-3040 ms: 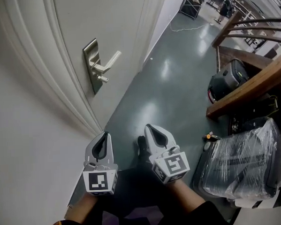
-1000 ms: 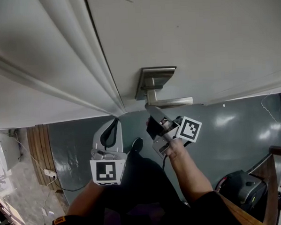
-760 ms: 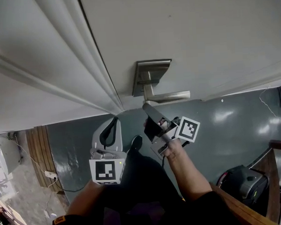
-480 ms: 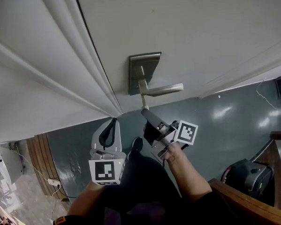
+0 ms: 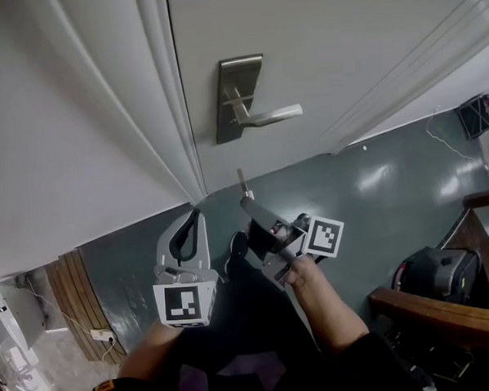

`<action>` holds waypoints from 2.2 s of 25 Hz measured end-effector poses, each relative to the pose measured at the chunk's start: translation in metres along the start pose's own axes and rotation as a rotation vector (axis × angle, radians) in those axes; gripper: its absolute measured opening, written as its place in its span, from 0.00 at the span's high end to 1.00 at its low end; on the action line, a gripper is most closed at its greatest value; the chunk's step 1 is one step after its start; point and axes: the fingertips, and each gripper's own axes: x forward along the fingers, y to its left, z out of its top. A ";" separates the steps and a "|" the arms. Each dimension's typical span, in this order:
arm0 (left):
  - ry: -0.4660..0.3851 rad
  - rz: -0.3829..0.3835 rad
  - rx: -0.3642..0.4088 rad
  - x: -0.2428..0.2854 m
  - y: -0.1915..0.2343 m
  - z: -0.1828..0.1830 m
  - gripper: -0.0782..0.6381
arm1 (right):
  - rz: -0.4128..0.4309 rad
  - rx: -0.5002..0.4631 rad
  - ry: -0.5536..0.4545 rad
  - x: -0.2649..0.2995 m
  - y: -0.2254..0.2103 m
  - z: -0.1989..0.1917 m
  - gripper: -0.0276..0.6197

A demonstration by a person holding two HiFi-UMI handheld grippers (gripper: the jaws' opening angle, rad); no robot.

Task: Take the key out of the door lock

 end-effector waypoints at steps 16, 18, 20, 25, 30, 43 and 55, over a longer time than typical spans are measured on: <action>0.009 -0.069 -0.050 -0.104 -0.030 -0.022 0.87 | -0.022 -0.025 -0.027 -0.055 0.042 -0.090 0.93; 0.003 -0.064 -0.055 -0.111 -0.037 -0.021 0.87 | -0.015 -0.033 -0.025 -0.065 0.047 -0.095 0.93; 0.002 -0.060 -0.055 -0.119 -0.049 -0.021 0.87 | -0.005 -0.038 -0.024 -0.079 0.052 -0.100 0.93; -0.004 -0.040 -0.057 -0.130 -0.087 -0.020 0.87 | 0.014 -0.052 -0.022 -0.122 0.058 -0.104 0.93; -0.001 0.003 -0.075 -0.145 -0.135 -0.018 0.87 | -0.022 -0.177 0.014 -0.179 0.065 -0.105 0.93; 0.019 0.137 -0.068 -0.204 -0.231 -0.032 0.87 | -0.074 -0.512 0.119 -0.287 0.084 -0.130 0.93; 0.012 0.196 -0.035 -0.238 -0.249 -0.039 0.87 | -0.128 -0.752 0.109 -0.315 0.088 -0.145 0.94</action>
